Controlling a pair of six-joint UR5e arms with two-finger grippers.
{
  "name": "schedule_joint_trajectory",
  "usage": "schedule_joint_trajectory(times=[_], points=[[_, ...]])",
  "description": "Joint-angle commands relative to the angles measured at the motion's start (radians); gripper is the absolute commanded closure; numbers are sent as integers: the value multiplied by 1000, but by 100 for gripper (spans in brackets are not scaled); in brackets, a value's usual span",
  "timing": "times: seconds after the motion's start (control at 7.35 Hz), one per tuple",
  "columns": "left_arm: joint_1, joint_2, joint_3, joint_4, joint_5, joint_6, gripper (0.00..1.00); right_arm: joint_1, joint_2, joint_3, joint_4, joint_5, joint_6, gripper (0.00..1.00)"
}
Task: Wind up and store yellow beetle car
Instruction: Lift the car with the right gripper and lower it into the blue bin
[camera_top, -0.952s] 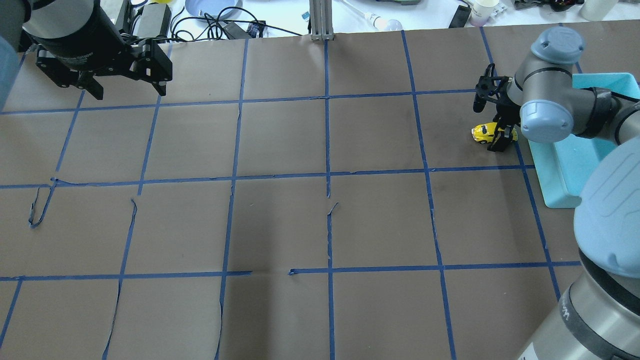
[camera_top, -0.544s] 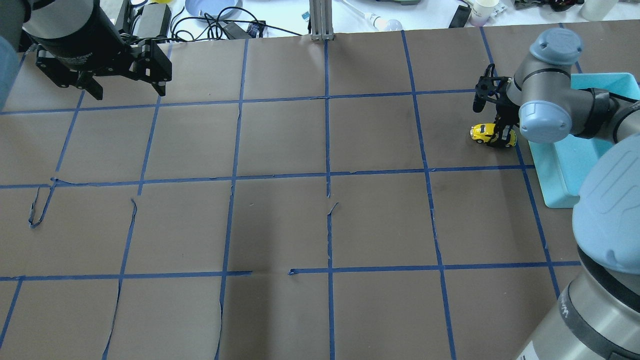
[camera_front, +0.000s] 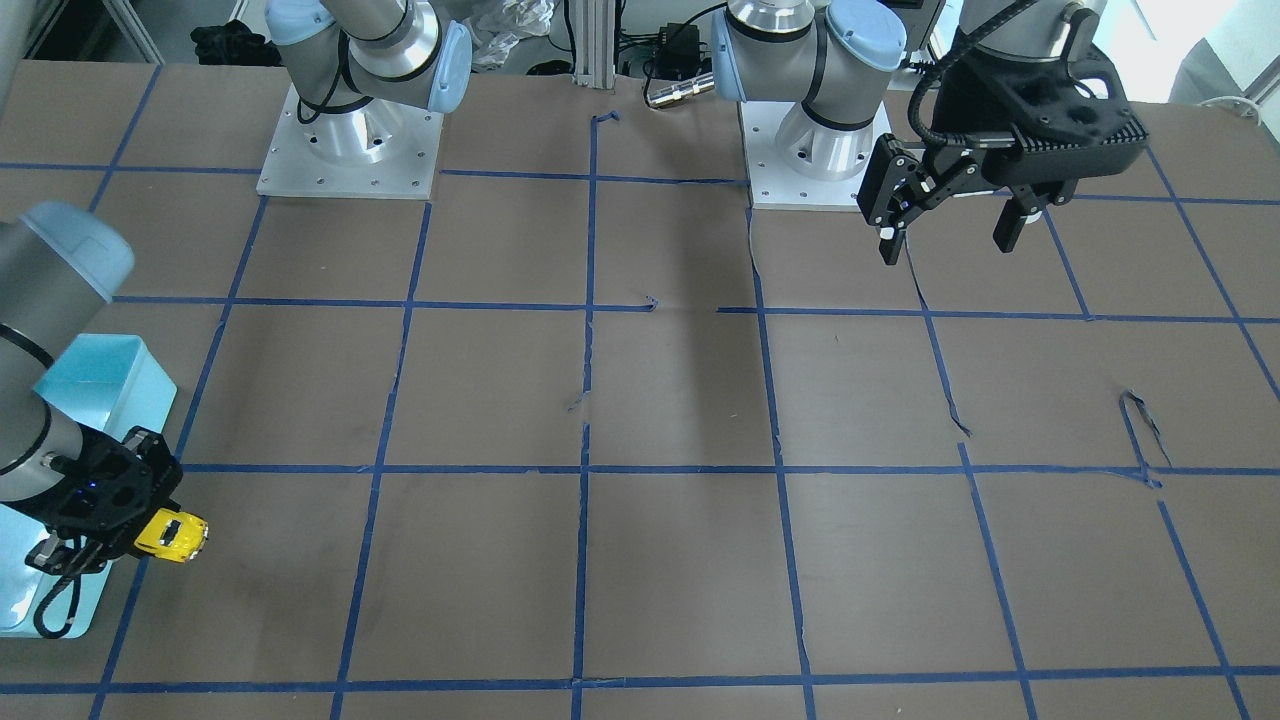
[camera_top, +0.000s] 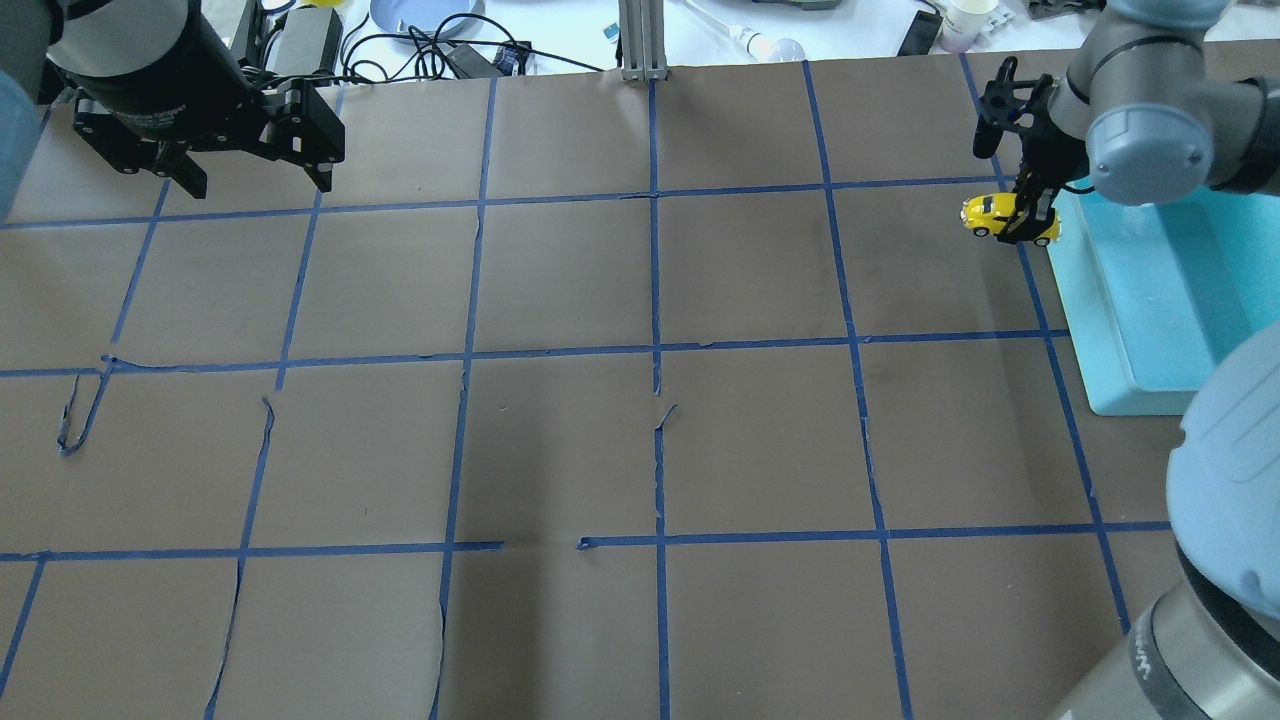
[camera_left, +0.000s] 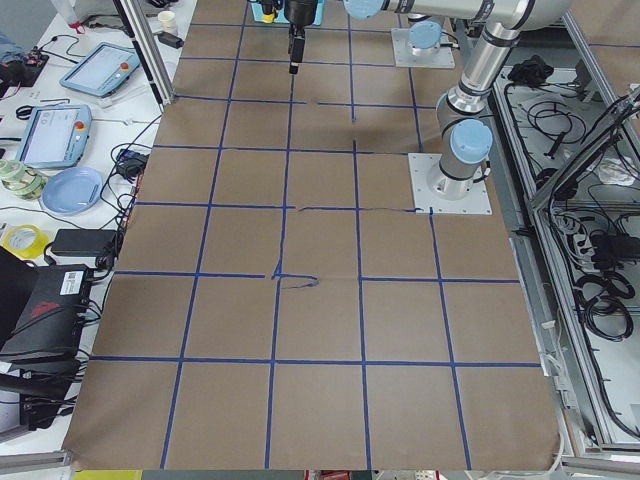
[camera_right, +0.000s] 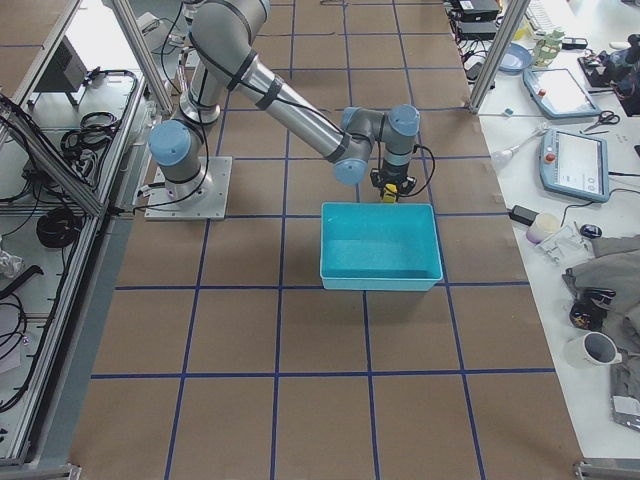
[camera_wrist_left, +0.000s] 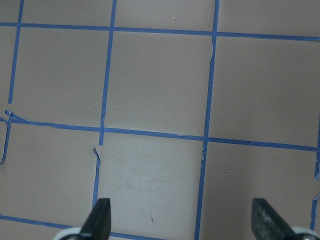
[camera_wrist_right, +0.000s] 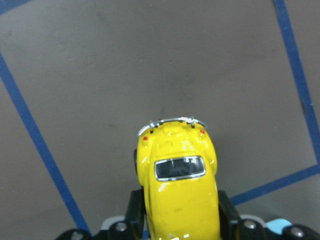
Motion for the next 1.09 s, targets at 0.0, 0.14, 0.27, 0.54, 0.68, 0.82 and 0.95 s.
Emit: schedule_joint_trajectory(times=[0.0,0.14,0.27,0.54,0.68,0.82,0.95], points=[[0,-2,1,1,0,3,0,-4,-36,-143,207,-6,7,100],[1,-2,1,1,0,3,0,-28,-36,-189,282,-47,2,100],[1,0,1,1,0,3,0,-107,-34,-191,305,-47,-17,100],[1,-2,1,1,0,3,0,-201,-28,-158,290,-52,-181,100],[1,0,2,1,0,3,0,-235,-16,-133,287,-50,-188,100],[0,0,2,1,0,3,0,-253,-2,-104,276,-49,-189,100],[0,0,2,1,0,3,0,-273,18,-75,203,-60,-209,100]])
